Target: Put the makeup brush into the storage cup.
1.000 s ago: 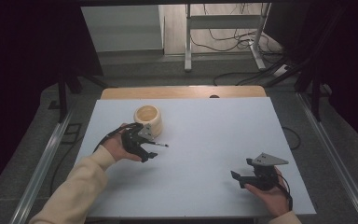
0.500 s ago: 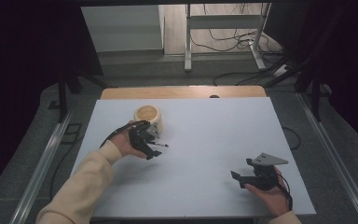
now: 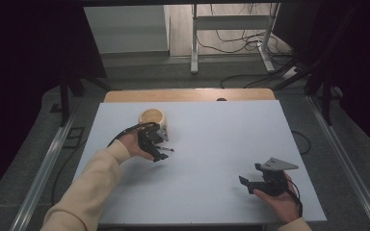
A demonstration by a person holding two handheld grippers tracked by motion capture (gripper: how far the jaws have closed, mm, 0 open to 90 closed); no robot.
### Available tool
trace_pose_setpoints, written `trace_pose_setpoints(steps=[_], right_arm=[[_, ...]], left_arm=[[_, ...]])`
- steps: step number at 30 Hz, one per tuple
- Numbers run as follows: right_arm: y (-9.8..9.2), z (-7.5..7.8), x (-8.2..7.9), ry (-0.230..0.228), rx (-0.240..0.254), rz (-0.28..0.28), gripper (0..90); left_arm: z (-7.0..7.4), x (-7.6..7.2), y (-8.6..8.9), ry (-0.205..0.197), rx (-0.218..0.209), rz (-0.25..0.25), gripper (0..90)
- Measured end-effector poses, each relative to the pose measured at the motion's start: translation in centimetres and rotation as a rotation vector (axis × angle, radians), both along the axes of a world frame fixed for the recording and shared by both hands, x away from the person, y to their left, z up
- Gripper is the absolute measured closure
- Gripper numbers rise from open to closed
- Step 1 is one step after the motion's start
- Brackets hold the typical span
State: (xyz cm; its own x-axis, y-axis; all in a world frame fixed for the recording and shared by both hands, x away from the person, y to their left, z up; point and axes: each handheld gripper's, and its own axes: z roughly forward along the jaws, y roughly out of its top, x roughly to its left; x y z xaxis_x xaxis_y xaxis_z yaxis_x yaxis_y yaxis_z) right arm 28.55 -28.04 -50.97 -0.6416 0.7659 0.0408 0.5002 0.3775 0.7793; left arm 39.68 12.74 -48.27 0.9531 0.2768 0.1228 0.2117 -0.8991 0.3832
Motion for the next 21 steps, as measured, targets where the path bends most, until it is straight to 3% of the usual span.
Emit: trace_pose_setpoints(steps=[15, 21], right_arm=[[0.0, 0.0, 0.0, 0.001, 0.001, 0.0, 17.9], [0.0, 0.0, 0.0, 0.001, 0.002, 0.002, 17.9]], left_arm=[[-0.5, 0.9, -1.1, 0.028, 0.015, -0.037, 28.1], [-0.7, 0.9, -1.4, 0.021, 0.031, -0.044, 28.8]])
